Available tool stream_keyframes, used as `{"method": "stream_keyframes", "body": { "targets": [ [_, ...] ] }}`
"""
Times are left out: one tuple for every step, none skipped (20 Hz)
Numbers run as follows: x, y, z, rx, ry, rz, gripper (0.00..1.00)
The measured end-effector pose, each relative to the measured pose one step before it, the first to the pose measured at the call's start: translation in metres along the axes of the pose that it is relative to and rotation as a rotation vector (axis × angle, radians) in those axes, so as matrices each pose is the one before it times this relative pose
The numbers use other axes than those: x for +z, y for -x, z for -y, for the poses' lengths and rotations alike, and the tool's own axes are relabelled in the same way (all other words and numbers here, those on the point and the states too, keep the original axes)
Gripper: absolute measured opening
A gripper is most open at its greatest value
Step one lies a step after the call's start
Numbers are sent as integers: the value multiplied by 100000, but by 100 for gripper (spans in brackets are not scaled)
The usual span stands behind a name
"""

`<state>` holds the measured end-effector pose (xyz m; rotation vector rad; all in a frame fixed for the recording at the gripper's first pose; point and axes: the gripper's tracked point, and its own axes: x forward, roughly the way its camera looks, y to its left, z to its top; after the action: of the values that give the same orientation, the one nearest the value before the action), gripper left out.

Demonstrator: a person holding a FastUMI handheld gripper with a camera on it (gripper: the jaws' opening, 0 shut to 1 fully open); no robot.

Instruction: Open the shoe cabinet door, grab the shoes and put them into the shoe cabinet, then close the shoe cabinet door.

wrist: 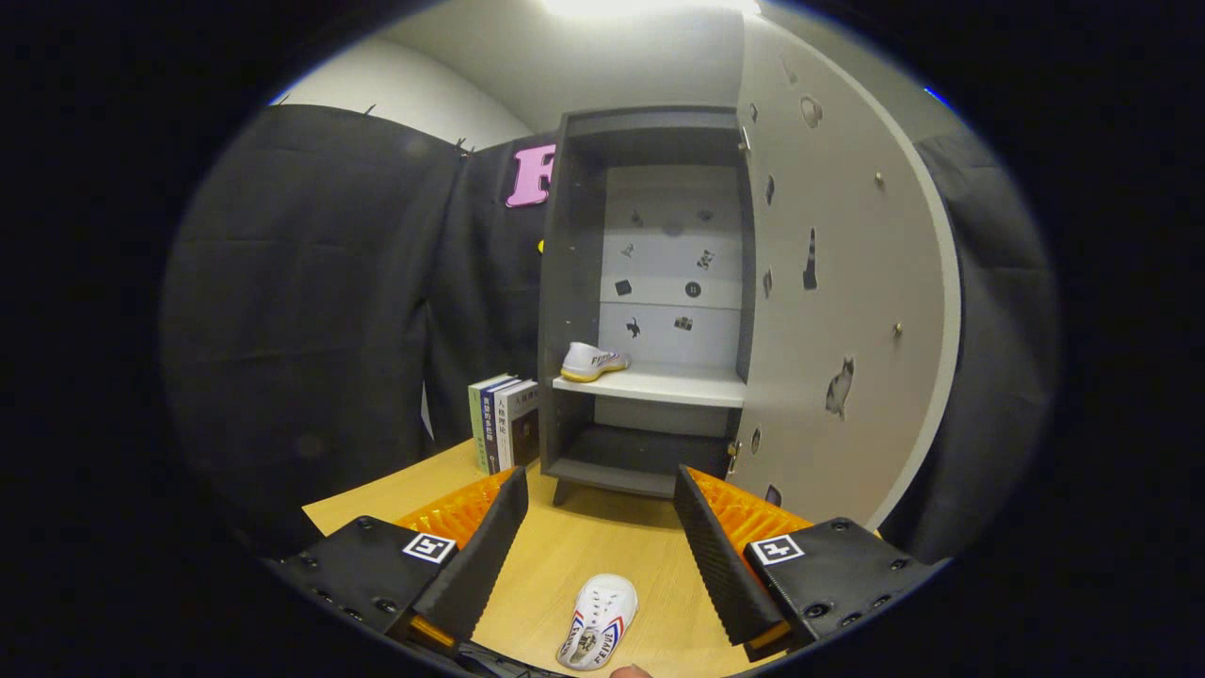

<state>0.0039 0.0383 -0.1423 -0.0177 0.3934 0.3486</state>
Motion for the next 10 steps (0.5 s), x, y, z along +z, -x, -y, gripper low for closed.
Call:
{"method": "stream_keyframes", "body": {
  "targets": [
    [-1366, -833, -6, -139, -1082, -2402, 97],
    [-1249, -826, -51, -83, -1058, -2626, 98],
    [-1328, -838, -117, 124, -1144, -2674, 98],
    [-1453, -950, -153, 298, -1188, -3266, 98],
    [-1489, -820, -24, 282, -1379, -2994, 98],
    [-1421, -765, -8, 114, -1731, -3358, 98],
    [-1339, -591, -56, 434, -1777, -3326, 98],
    [-1143, -697, 98, -61, -1379, -3176, 98],
    [-1283, -845, 58, 202, -852, -2972, 98],
    [-1125, -675, 25, 311, -553, -2996, 98]
  ]
}}
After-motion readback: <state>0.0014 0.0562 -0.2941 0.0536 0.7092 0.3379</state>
